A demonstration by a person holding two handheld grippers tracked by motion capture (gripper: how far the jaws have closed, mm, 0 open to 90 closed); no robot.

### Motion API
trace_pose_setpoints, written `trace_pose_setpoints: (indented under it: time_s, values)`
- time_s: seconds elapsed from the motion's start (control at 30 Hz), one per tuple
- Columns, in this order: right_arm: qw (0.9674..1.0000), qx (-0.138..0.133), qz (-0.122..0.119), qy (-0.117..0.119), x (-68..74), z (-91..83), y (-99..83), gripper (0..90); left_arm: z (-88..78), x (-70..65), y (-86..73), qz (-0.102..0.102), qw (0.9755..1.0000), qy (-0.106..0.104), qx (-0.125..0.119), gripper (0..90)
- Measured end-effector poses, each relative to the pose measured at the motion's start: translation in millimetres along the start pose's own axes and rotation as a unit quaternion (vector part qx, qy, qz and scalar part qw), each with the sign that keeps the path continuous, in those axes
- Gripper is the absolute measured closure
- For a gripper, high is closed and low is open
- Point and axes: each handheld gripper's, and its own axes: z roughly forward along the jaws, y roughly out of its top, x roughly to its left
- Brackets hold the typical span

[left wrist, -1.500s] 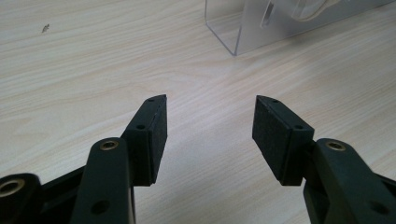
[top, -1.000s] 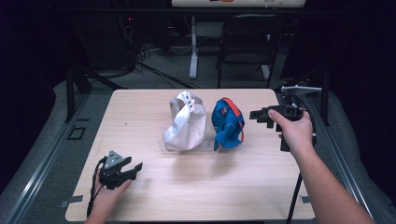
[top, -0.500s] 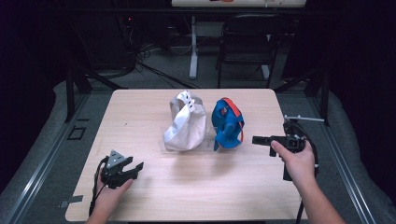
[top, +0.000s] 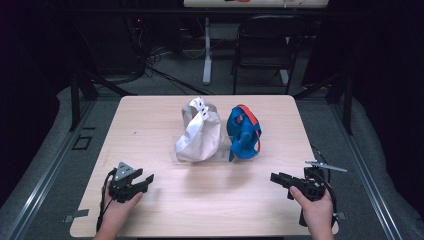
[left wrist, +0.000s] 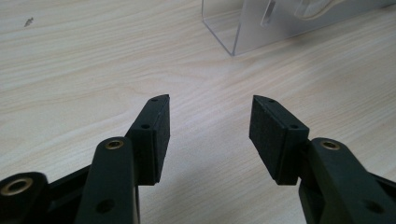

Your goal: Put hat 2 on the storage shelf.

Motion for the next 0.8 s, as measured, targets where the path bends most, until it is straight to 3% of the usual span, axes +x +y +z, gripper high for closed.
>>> trace_pose_setpoints:
  time_s: [0.07, 0.2, 0.33, 0.53, 0.67, 0.8]
  values:
    - [0.9999, -0.007, -0.011, -0.002, 0.0, -0.6, -5.3, 53.0, 0.9, 0.6, -0.4, -0.003, 1.0, -0.002, 0.001, 48.9]
    - [0.9999, -0.006, -0.007, 0.01, -3.5, 4.9, -13.7, 52.9, 0.8, 0.9, -1.0, -0.001, 1.0, -0.003, 0.003, 49.6]
    - [0.9999, 0.003, -0.011, -0.005, -4.9, 17.7, -21.7, 52.8, -0.2, -0.7, -1.1, 0.005, 1.0, -0.004, -0.001, 50.6]
    - [0.9991, 0.008, -0.042, -0.009, 0.0, 35.2, -29.7, 50.8, 1.8, -3.8, -1.4, 0.007, 0.9999, -0.009, 0.001, 51.8]
    - [0.9962, 0.014, -0.08, -0.034, 0.2, 40.1, -32.7, 51.6, 3.3, -6.5, -1.6, 0.009, 0.9999, -0.012, 0.004, 52.1]
    - [0.9949, 0.012, -0.089, -0.047, -2.4, 40.6, -33.6, 52.3, 4.1, -8.2, -2.1, 0.006, 0.9998, -0.017, 0.001, 52.6]
